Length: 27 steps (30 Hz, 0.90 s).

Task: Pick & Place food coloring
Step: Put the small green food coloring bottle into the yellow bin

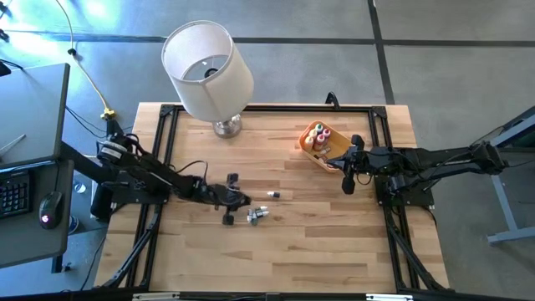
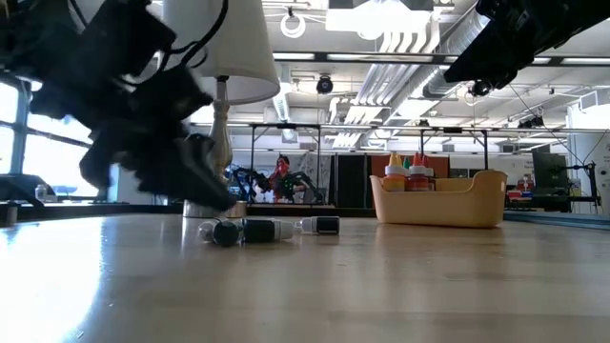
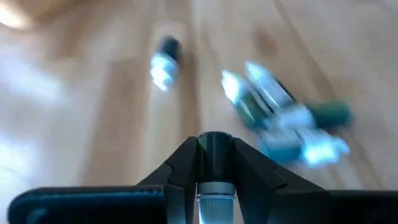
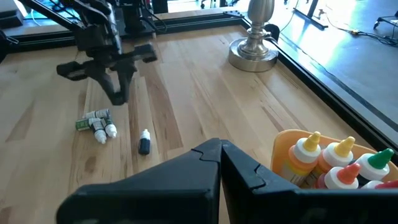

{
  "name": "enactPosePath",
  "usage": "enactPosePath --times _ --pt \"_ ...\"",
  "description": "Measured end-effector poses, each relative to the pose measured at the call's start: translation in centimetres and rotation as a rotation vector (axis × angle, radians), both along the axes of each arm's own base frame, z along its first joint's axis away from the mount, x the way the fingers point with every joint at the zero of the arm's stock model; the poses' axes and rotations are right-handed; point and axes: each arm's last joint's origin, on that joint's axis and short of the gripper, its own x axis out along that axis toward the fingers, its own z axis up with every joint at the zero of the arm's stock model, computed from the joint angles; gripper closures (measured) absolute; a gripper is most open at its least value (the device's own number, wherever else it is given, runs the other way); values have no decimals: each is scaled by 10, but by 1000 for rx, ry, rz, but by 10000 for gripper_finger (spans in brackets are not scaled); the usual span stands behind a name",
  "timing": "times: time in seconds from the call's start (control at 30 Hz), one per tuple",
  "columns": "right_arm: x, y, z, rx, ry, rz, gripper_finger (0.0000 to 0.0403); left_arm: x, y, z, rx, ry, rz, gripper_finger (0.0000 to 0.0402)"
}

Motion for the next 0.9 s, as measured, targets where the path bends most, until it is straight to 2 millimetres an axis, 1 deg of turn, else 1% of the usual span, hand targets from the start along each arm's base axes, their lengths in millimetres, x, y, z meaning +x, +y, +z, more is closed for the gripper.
enactPosePath --times 0.07,0.17,0.27,0.33,0.4,0.5,0.57,0.67,0.73,0.8,0.9 --pt "0 0 0 0 0 0 402 12 4 11 37 -49 42 323" --pt "0 0 0 0 0 0 402 36 17 35 140 -137 87 322" --pt "0 0 0 0 0 0 402 62 38 69 189 -237 123 322" --pt "0 0 0 0 0 0 402 78 55 91 154 -288 102 321" --pt "0 0 0 0 1 0 402 93 73 107 95 -321 53 321" --pt "-2 0 -3 6 32 5 402 119 99 123 -3 -370 -24 321" --pt "-4 1 -7 40 83 33 402 138 112 124 -46 -379 -69 321" --pt "-10 4 -18 154 202 101 402 171 126 111 -59 -350 -92 321" --pt "-14 6 -24 232 269 106 402 193 131 100 -59 -329 -83 321" --pt "-19 5 -29 282 335 71 402 213 135 93 -48 -334 -68 321" --pt "-26 3 -35 281 407 -26 402 239 141 85 2 -325 -31 321"
